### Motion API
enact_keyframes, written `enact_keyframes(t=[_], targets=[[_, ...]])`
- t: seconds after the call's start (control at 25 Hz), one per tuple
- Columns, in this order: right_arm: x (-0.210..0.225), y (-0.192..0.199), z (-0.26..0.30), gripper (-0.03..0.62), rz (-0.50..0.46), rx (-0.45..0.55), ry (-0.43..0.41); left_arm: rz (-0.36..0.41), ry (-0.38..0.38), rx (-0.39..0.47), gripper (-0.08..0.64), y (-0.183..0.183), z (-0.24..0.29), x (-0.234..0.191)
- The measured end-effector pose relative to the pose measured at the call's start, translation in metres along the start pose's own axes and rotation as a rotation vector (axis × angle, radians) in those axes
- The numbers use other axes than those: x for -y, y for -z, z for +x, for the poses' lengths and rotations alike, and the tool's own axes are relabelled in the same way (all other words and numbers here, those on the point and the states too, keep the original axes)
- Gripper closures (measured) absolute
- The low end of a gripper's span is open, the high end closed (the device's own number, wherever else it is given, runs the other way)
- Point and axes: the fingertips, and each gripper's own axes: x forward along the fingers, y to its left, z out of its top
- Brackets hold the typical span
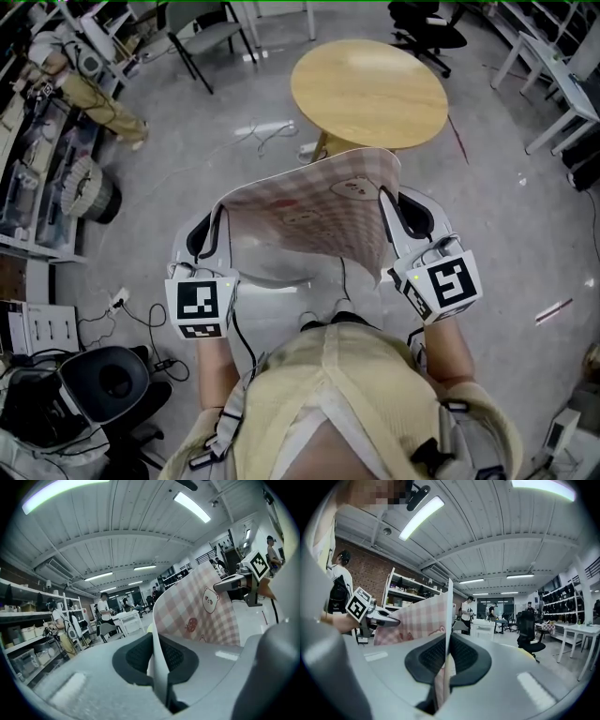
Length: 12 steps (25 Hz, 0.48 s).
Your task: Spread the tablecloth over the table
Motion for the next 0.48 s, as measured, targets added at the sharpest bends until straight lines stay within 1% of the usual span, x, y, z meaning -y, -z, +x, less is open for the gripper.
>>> enact_keyframes(t=[0.16,0.28,0.4,0.48], targets=[[0.028,-0.006,0.010,0.583,0.016,0.006,-0.010,0.036,-0.013,-0.016,0.554,-0.020,0.023,0.002],[0.031,-0.002,0.011,0.583,0.026,0.013,-0.008,0.062,-0.012,-0.024,0.554,-0.019,0.030,0.004],[0.030,0.005,0.011,0.583,0.026,0.021,-0.007,0.110,-0.013,-0.036,0.554,-0.014,0.034,0.006],[0.044,0.004,0.013,0.583,0.019,0.025,-0.009,0.134,-0.012,-0.043,0.552,-0.021,0.048,0.011]])
